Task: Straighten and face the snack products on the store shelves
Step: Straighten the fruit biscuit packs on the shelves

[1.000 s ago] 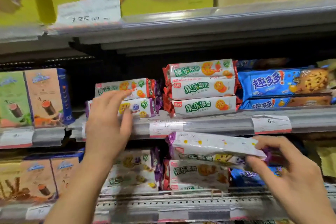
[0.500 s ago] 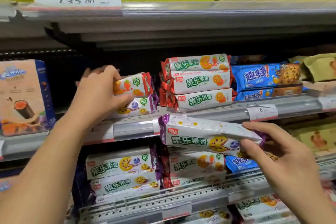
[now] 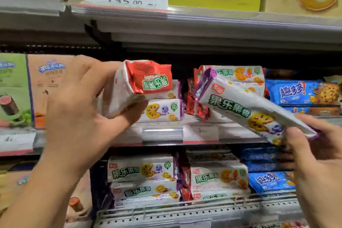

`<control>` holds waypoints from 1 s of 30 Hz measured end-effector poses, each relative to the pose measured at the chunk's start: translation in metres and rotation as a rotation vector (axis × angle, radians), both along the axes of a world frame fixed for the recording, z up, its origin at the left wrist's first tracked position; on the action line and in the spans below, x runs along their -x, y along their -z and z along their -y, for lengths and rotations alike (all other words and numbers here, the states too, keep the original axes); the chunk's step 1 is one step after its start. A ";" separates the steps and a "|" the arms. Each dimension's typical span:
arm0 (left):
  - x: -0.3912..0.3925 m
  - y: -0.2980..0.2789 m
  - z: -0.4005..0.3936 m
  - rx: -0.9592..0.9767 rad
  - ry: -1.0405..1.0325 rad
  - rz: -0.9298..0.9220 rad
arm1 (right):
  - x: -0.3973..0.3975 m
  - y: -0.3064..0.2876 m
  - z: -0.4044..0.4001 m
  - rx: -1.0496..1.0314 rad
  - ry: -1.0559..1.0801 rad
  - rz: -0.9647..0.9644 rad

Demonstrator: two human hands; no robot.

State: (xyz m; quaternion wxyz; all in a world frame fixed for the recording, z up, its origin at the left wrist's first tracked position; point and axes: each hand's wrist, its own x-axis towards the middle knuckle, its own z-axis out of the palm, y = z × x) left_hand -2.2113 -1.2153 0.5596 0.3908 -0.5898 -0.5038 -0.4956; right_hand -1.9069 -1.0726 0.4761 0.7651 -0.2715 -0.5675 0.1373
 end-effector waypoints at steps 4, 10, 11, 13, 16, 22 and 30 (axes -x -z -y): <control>0.007 0.025 0.014 0.317 0.000 -0.025 | 0.026 -0.031 -0.002 -0.133 0.043 0.144; 0.018 0.076 -0.013 0.568 -0.013 -0.023 | 0.091 -0.088 -0.012 -0.372 0.098 0.474; 0.019 0.078 -0.014 0.573 0.001 -0.002 | 0.104 -0.097 -0.013 -0.376 0.071 0.524; 0.021 0.080 -0.014 0.570 0.021 0.029 | 0.131 -0.114 -0.018 -0.367 0.033 0.600; 0.023 0.081 -0.013 0.578 0.037 0.049 | 0.161 -0.133 -0.033 -0.298 0.053 0.703; 0.028 0.085 -0.012 0.571 0.059 0.078 | 0.191 -0.142 -0.058 -0.087 0.141 1.064; 0.024 0.091 -0.018 0.513 0.091 0.123 | 0.139 -0.108 -0.029 -0.369 -0.010 0.966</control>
